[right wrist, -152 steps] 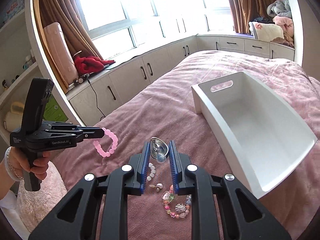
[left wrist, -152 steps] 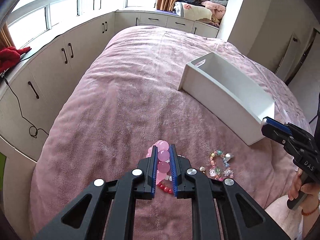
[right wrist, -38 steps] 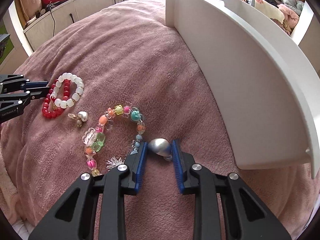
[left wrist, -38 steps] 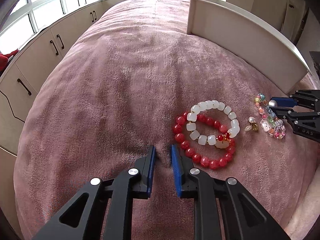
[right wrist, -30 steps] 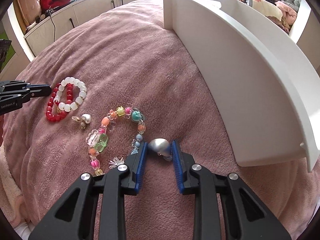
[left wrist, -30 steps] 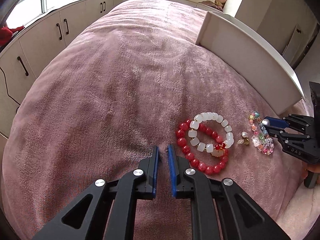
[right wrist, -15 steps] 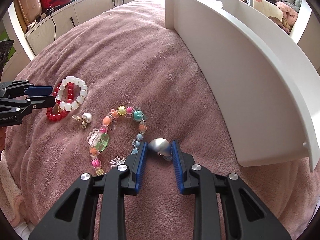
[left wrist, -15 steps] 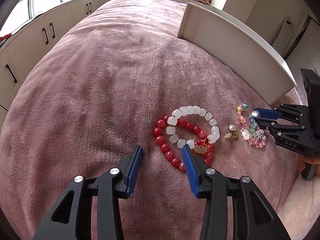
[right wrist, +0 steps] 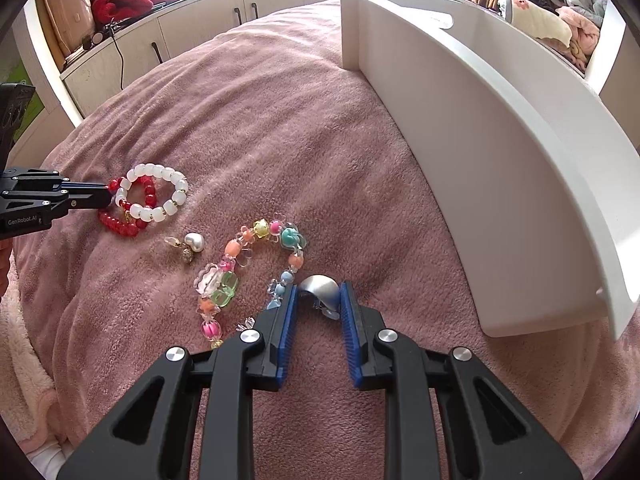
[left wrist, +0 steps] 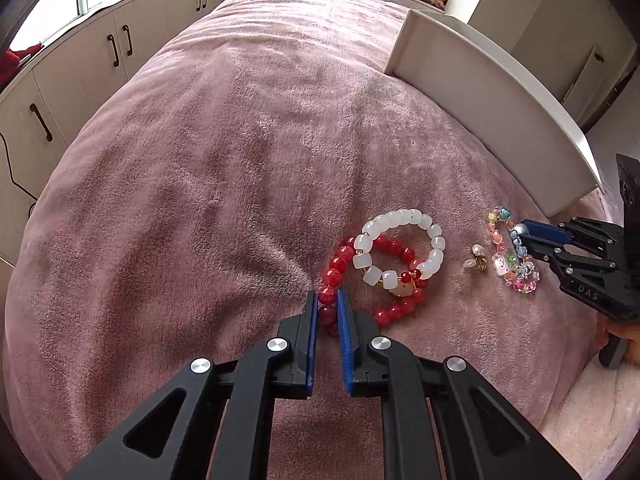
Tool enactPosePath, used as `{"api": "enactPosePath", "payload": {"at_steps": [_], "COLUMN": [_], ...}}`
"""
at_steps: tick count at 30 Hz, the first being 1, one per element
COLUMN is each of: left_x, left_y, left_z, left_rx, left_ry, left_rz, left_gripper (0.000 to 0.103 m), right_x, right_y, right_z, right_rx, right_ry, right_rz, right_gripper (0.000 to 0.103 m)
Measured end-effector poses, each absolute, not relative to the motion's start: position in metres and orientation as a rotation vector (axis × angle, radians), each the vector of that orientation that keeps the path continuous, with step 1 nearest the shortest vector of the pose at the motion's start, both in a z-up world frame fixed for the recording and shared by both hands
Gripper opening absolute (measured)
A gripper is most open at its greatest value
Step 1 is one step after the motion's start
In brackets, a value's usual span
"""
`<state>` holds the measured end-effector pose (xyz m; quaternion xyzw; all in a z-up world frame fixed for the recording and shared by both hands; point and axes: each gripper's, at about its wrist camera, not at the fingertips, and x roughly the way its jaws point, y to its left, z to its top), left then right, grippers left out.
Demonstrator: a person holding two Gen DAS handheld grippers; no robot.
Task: Organize jewelry
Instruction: 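Close left tool on the red bead bracelet while right tool grasps the second silver charm, then carry the red bracelet and silver charm over the white box and lower them with both tools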
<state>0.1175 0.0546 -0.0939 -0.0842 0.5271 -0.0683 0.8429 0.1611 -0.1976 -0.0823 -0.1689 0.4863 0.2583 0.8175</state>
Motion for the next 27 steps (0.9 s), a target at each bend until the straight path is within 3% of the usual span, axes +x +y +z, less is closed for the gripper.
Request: {"api": "enactPosePath", "payload": {"at_steps": [3,5,13,19,23,27], "left_x": [0.109,0.106,0.105,0.103,0.094,0.086], "left_y": [0.057,0.059,0.056,0.058,0.059,0.063], "left_z": [-0.078,-0.064,-0.009,-0.008,-0.020,-0.035], "left_rx": [-0.200,-0.215,-0.230,-0.240,-0.268,-0.316], "left_ry": [1.086,1.061,0.956,0.948,0.974,0.998], "left_rz": [-0.161,-0.173,-0.196,-0.180,-0.179,-0.169], "left_gripper": [0.015,0.015,0.015,0.015,0.015,0.015], "right_x": [0.157,0.157,0.157,0.158,0.169,0.174], "right_y": [-0.197,-0.198,-0.201,-0.197,-0.203,-0.204], "right_z": [-0.077,-0.074,-0.068,-0.076,-0.083,-0.090], "right_rx": [-0.350,-0.336,-0.313,-0.384,-0.349,-0.285], "right_ry": [1.021,1.015,1.001,0.996,1.026,1.079], "right_rz": [0.569,0.580,0.573,0.517,0.493,0.538], "right_gripper": [0.022,0.016,0.016,0.018,0.032,0.032]}}
